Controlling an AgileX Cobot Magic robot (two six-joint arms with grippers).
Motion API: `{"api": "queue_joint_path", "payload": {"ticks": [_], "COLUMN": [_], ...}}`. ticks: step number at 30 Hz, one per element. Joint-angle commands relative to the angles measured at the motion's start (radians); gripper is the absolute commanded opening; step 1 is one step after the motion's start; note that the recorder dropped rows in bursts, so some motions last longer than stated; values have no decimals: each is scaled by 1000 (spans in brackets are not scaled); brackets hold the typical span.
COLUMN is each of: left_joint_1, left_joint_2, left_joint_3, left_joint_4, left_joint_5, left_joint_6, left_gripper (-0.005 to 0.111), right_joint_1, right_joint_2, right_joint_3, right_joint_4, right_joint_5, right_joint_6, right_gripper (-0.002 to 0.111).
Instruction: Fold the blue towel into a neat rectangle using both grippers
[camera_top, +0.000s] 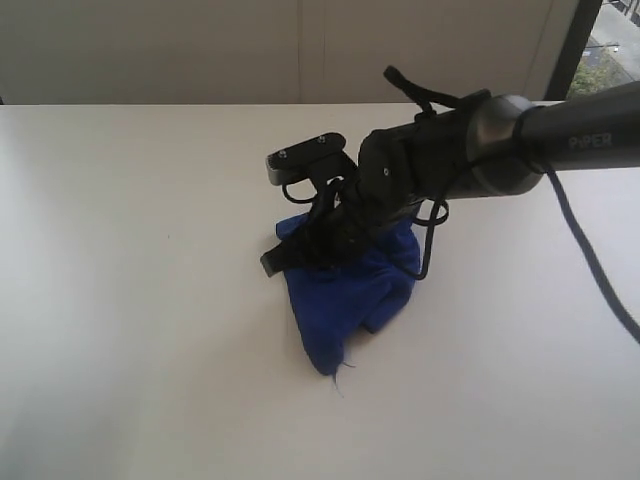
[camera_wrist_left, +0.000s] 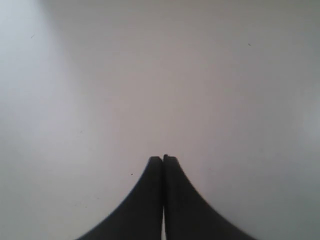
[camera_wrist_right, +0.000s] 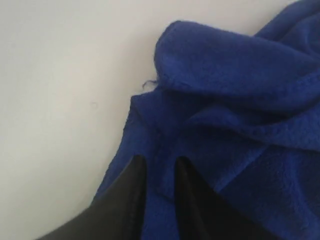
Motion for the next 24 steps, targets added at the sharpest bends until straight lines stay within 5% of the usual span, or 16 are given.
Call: {"api": "queue_joint_path", "payload": {"ticks": [1,16,21,24], "left_joint_1": [4,4,4,4], "left_joint_2": [-4,-4,-4,-4], "left_joint_3": [5,5,5,5], "left_joint_4": [2,2,2,2], "left_joint_5": [-5,-5,-5,-5], "left_joint_6": [0,0,0,0], "left_gripper": [1,1,1,1], "right_joint_1": [-2,-2,-2,-2], "right_joint_2": [24,62,59,46], "right_joint_3": [-4,-2,-2,-2], "right_joint_4": [-14,-14,-14,-14], "right_joint_5": [-1,-21,-23,-20], "right_joint_6": [25,25,30,30], "right_gripper": [21,20,0,0]}}
